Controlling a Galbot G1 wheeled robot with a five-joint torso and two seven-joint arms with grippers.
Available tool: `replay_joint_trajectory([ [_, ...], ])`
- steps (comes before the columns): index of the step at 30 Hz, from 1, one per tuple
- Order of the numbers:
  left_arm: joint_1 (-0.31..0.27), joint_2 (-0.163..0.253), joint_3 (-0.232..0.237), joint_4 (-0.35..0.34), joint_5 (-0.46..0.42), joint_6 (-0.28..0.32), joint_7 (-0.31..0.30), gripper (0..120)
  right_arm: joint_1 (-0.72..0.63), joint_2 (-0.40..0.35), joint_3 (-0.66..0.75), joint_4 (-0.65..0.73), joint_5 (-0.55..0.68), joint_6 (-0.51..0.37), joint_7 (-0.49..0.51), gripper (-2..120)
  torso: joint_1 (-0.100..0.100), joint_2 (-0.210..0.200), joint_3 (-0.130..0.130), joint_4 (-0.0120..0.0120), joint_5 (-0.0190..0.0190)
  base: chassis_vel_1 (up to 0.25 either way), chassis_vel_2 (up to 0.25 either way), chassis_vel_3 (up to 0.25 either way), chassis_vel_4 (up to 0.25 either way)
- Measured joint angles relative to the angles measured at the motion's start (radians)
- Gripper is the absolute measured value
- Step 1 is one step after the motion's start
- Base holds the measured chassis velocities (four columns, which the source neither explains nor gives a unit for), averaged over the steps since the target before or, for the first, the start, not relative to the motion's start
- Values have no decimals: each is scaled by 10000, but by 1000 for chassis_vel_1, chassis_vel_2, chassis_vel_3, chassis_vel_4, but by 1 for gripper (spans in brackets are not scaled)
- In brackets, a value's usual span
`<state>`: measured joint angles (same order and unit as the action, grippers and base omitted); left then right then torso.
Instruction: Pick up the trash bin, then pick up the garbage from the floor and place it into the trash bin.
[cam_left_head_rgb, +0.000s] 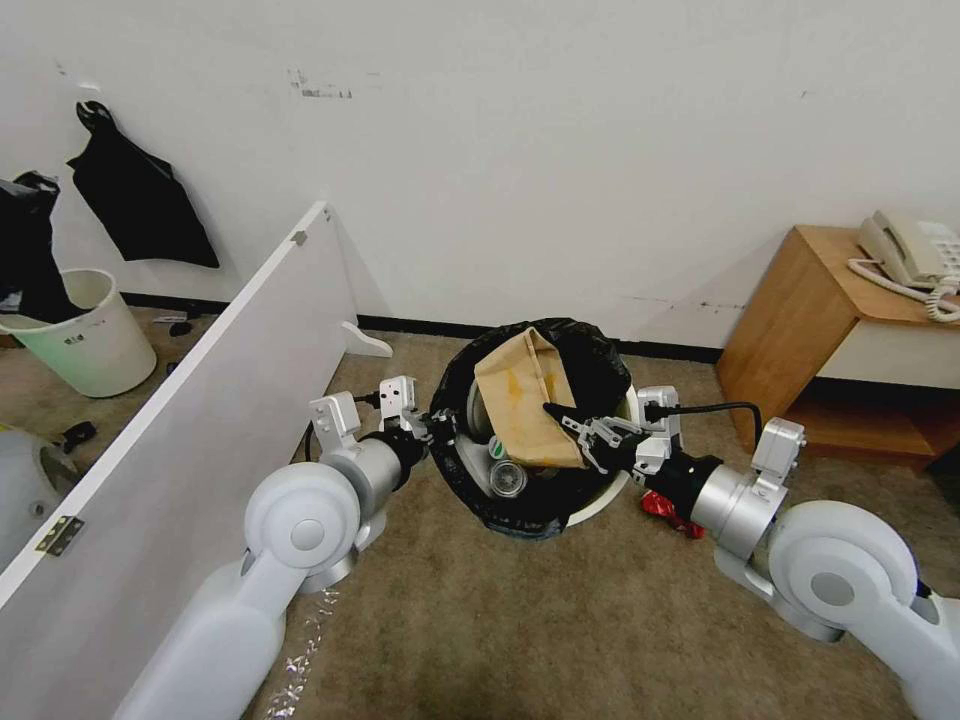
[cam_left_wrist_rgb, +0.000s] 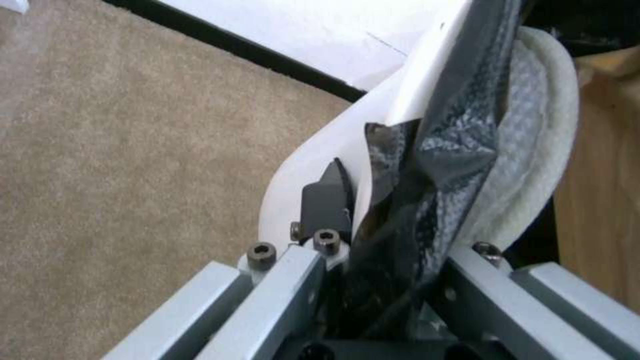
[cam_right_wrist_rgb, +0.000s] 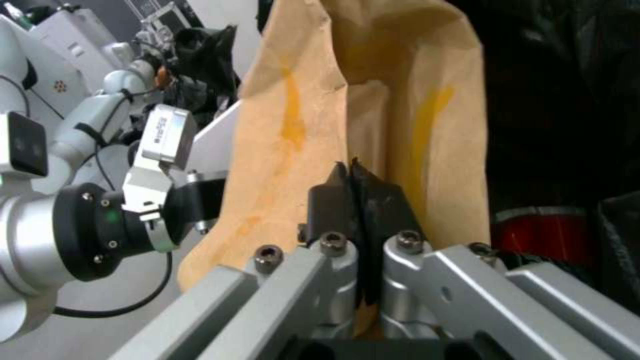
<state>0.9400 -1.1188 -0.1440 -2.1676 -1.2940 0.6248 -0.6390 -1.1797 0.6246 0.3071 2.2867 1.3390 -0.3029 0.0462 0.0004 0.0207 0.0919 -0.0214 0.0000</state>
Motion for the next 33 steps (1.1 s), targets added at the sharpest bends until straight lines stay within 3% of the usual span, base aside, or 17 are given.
replay_joint_trajectory([
  [2, 4, -14, 9, 20, 50, 0, 1, 1, 30, -28, 27, 43, 32, 13, -6, 16, 0, 1, 0, 0, 0, 0, 0, 0, 0],
  [4, 8, -19, 11, 25, 64, 0, 1, 1, 36, -35, 37, 50, 40, 20, -9, 19, 0, 0, 0, 0, 0, 0, 0, 0, 0],
  [5, 16, -32, 12, 38, 115, 0, 4, 1, 51, -50, 62, 66, 59, 29, -11, 26, 0, 1, 0, 0, 0, 0, 0, 0, 0],
  [10, 47, -46, 22, 56, 205, 19, 27, 1, 83, -63, 109, 84, 88, 50, -9, 38, 0, 1, 0, 0, 0, 0, 0, 0, 0],
  [15, 75, -89, 40, 99, 323, 54, 68, 1, 133, -79, 153, 164, 154, 82, 26, 64, 0, 1, 0, 0, 0, 0, 0, 0, 0],
  [18, 74, -95, 41, 110, 344, 59, 76, 1, 143, -99, 169, 188, 175, 83, 33, 68, 0, 1, 0, 0, 0, 0, 0, 0, 0],
  [20, 76, -109, 43, 136, 394, 66, 99, 1, 164, -151, 198, 210, 201, 85, 35, 82, 0, 1, 0, 0, 0, 0, 0, 0, 0],
  [23, 83, -126, 44, 167, 445, 73, 109, 1, 185, -169, 236, 213, 210, 93, 35, 92, 0, 1, 0, 0, -1, 0, 0, 0, 0],
  [25, 84, -129, 48, 182, 467, 79, 114, 1, 203, -170, 262, 228, 231, 102, 34, 98, 0, 1, 0, 0, 0, 0, 0, 0, 0],
  [33, 92, -157, 80, 307, 546, 87, 103, 1, 341, -231, 524, 469, 423, 320, -79, 100, 0, 1, 0, 0, 0, 0, 0, 0, 0],
])
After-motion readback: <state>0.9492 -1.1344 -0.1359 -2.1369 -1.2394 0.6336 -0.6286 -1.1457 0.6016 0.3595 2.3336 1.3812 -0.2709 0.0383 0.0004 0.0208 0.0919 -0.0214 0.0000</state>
